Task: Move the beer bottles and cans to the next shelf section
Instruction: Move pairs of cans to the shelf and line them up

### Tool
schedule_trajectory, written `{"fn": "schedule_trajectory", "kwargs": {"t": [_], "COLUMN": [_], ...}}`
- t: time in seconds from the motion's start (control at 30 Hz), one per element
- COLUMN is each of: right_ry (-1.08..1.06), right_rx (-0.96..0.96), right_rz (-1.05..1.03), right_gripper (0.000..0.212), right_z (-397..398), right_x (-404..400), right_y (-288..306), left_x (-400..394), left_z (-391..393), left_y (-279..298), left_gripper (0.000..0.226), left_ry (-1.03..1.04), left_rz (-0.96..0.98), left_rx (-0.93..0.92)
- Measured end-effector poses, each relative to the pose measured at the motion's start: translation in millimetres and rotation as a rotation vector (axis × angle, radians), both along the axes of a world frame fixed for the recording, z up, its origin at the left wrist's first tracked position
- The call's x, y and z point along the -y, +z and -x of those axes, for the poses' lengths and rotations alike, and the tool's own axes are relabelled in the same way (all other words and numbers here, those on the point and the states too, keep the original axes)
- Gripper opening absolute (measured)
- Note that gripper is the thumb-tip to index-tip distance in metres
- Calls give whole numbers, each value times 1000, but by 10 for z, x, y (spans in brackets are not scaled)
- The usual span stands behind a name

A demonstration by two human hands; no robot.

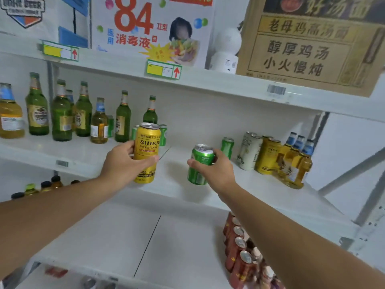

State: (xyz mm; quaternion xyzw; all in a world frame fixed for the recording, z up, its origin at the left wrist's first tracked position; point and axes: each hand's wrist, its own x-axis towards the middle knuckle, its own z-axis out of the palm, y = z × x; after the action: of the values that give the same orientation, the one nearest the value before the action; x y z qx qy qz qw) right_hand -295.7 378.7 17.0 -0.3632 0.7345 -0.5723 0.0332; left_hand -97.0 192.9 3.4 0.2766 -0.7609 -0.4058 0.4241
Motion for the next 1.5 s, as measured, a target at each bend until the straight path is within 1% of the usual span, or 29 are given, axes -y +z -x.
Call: {"fn": "schedule_trajectory", "kwargs": {"t": [0.13, 0.23, 0.33, 0.5, 0.63, 0.77, 0.87, 0.97, 1.13, 1.17, 1.23, 1.3, 1.4, 1.5], "right_ry": [-59, -100, -131, -149, -127, -101, -88, -101, -153, -157, -184, -217, -256, -313], "right_rx": [-13, -16, -10, -9, -21, 2, 5, -10, -3, 6, 9, 21, 49, 30], "right_rz": [4, 16, 37, 47, 21, 18, 9, -2, -21, -31, -45, -58, -57, -58], "right_gripper": [67, 63, 58, 66, 73, 71, 65, 66, 66, 63, 57, 58, 63, 66], "right_z": [532, 925, 1291, 1808, 2051, 2171, 2227, 2270, 2323, 2320, 2324, 2339, 2391, 2495], "right_x": [-501, -864, -1166, -1446, -1477, -1291, -1057, -802, -347, -245, -26, 183, 451, 649], "right_y": [19, 27, -11, -143, -204, -253, -287, -294, -239, -232, -247, -279, -308, -342], "left_x": [-386, -630, -803, -1120, -1180, -1064, -845, -582, -165, -86, 80, 226, 397, 552], "left_z": [612, 1086, 1521, 2073, 2327, 2445, 2497, 2555, 2724, 2752, 2792, 2819, 2842, 2866], "left_y": [114, 135, 97, 37, 16, -12, 1, 18, 41, 56, 85, 83, 52, -14], "left_gripper": [32, 31, 33, 40, 43, 43, 44, 45, 37, 39, 48, 56, 58, 56], "left_ry": [-64, -110, -117, -121, -92, -69, -75, -90, -121, -128, -147, -169, -203, -227], "left_rz": [-25, -54, -69, -82, -69, -56, -47, -30, -52, -54, -53, -49, -53, -52], "left_rx": [-39, -68, -46, -41, -29, -23, -16, -20, -44, -50, -55, -50, -49, -49]}}
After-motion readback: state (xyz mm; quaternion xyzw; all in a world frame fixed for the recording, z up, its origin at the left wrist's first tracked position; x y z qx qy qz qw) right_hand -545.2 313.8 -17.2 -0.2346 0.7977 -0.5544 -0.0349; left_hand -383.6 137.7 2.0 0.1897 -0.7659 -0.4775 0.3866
